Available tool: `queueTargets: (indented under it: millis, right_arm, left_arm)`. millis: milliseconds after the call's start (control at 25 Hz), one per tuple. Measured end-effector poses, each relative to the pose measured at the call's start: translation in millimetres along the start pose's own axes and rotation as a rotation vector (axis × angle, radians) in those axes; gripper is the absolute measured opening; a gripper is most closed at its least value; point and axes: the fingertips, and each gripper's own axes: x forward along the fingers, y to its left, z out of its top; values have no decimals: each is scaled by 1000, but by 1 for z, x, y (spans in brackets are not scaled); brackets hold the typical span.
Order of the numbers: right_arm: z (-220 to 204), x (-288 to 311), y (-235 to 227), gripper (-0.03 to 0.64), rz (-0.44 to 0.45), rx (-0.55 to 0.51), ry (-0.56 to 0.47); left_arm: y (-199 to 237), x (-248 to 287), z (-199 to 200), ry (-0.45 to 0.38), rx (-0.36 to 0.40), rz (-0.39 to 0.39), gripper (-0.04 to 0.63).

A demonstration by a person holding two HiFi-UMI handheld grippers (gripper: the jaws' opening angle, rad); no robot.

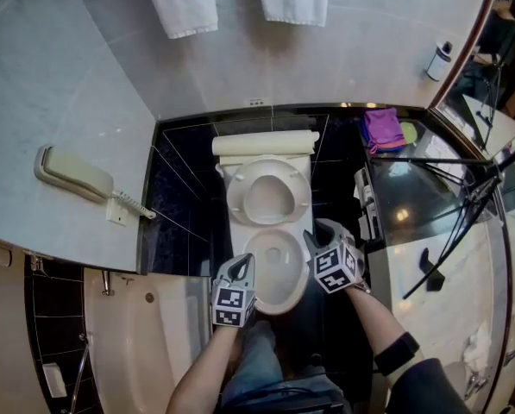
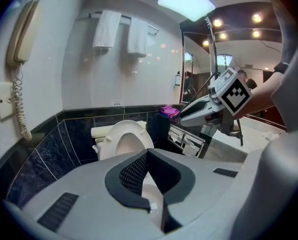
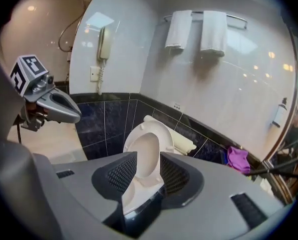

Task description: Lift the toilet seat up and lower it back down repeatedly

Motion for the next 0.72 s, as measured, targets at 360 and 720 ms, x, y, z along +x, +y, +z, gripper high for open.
queueTargets:
  millis: [360,720]
  right_arm:
    - [48,141,-53,210,-63,-467,76]
    - [78,247,-67,209,-48,-680,123]
  left_arm:
    - [54,111,-12,25,6,-28,-8]
    - [80,169,-37,53,-35,-49,-8]
